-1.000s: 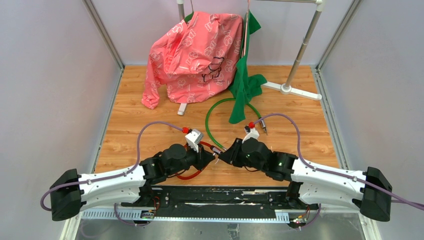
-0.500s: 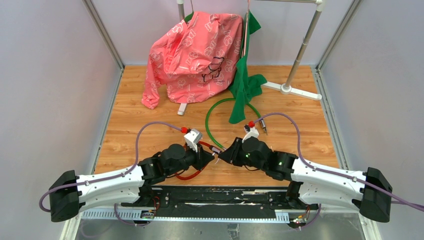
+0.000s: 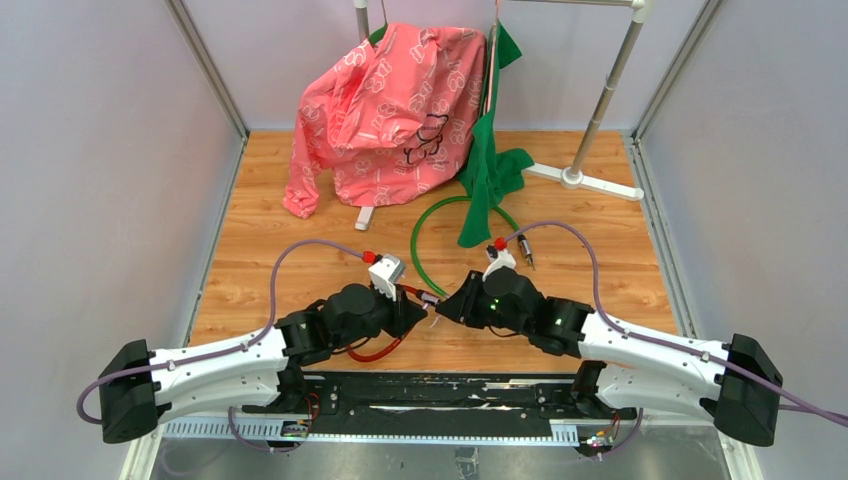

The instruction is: Unlock with the key

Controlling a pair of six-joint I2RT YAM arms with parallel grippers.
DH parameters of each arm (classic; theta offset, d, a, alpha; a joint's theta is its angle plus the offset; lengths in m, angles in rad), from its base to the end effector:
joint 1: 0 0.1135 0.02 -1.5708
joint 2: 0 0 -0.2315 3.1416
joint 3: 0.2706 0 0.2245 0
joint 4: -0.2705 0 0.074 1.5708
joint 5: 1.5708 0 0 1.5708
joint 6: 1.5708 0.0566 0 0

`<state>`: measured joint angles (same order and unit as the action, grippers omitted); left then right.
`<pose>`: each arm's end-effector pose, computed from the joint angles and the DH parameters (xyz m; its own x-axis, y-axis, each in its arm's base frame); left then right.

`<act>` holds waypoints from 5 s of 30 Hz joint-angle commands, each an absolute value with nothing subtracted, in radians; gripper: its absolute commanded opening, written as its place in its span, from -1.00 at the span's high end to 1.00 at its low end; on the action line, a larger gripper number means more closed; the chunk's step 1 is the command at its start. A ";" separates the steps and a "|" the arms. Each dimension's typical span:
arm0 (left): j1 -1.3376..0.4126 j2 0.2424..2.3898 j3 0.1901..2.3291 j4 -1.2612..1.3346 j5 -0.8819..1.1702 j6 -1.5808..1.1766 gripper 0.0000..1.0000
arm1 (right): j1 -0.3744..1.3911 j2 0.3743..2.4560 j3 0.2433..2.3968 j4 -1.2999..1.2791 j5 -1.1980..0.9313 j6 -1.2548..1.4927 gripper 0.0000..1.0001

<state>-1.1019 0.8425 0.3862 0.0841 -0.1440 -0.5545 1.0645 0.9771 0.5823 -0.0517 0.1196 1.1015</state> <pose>0.1011 -0.1816 0.1976 -0.5727 -0.0225 -0.8195 0.6127 0.6524 -0.4461 0.1178 0.1985 0.2214 -0.8226 0.3426 -0.4539 -0.1824 0.5971 0.7812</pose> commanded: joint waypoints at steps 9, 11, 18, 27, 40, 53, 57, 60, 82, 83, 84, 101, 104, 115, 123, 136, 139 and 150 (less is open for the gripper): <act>-1.117 0.770 0.447 -0.195 -0.272 -0.704 1.00 | 0.973 0.999 0.596 -0.120 0.302 1.068 1.00; -1.117 0.789 0.460 -0.221 -0.287 -0.717 1.00 | 0.973 1.005 0.602 -0.115 0.302 1.066 1.00; -1.118 0.875 0.497 -0.145 -0.047 -0.595 1.00 | 0.964 1.045 0.638 -0.098 0.303 1.030 1.00; -1.120 0.986 0.538 -0.241 0.033 -0.485 1.00 | 0.818 1.020 0.647 -0.094 0.208 0.990 1.00; -1.120 0.856 0.495 -0.199 -0.072 -0.507 1.00 | 0.745 0.896 0.522 -0.113 0.100 1.101 1.00; -1.120 0.748 0.474 -0.193 -0.058 -0.444 1.00 | 0.633 0.843 0.520 -0.119 0.091 1.043 1.00; -1.120 0.849 0.511 -0.239 -0.161 -0.461 1.00 | 0.624 0.881 0.563 -0.086 0.038 0.991 1.00; -1.120 0.897 0.512 -0.209 -0.209 -0.502 1.00 | 0.623 0.912 0.586 -0.038 -0.087 0.882 1.00; -1.086 1.005 0.569 -0.322 -0.462 -0.605 1.00 | 0.624 0.978 0.667 -0.289 -0.260 0.535 0.01; -1.066 1.002 0.568 -0.342 -0.478 -0.621 1.00 | 0.625 0.975 0.668 -0.292 -0.259 0.535 0.01; -1.048 0.997 0.568 -0.358 -0.488 -0.631 1.00 | 0.626 0.972 0.669 -0.294 -0.259 0.535 0.01; -0.865 0.978 0.595 -0.383 -0.405 -0.611 1.00 | 0.625 0.933 0.683 -0.342 -0.228 0.525 0.02; -0.865 1.022 0.600 -0.290 -0.306 -0.615 1.00 | 0.626 0.909 0.698 -0.402 -0.166 0.517 0.03; -0.913 1.283 0.722 -0.113 -0.184 -0.617 1.00 | 0.623 0.766 0.724 -0.571 0.050 0.478 0.02; -0.964 1.543 0.890 -0.027 -0.121 -0.668 1.00 | 0.623 0.664 0.743 -0.672 0.180 0.486 0.01; -1.002 1.833 1.167 -0.016 -0.066 -0.760 1.00 | 0.623 0.519 0.762 -0.757 0.337 0.491 -0.03; -1.025 1.878 1.212 -0.011 -0.052 -0.775 1.00 | 0.624 0.505 0.764 -0.755 0.375 0.495 -0.03; -1.072 1.896 1.275 0.056 -0.034 -0.711 0.56 | 0.623 0.476 0.781 -0.766 0.420 0.497 -0.05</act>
<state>-1.0698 1.9263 1.2552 0.0013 -0.0418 -0.7448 0.6338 0.4927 0.7567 -0.7349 0.3809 0.4961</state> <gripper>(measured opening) 0.163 0.516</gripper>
